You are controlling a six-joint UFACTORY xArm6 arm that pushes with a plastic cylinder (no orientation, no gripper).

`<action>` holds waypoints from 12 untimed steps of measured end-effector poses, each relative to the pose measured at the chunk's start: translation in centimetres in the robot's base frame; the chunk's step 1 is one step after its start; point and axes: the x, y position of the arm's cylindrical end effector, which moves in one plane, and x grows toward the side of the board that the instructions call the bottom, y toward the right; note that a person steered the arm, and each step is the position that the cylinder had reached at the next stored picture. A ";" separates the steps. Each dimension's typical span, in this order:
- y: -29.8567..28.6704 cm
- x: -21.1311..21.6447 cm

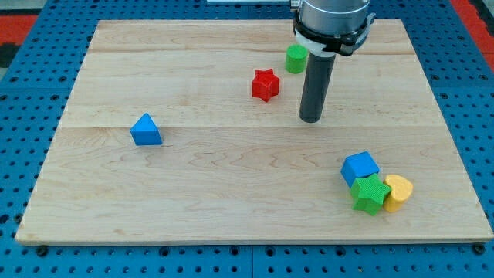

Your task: Push the red circle into the blue triangle

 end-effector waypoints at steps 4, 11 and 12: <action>-3.5 0.5; -19.7 6.8; -24.1 4.5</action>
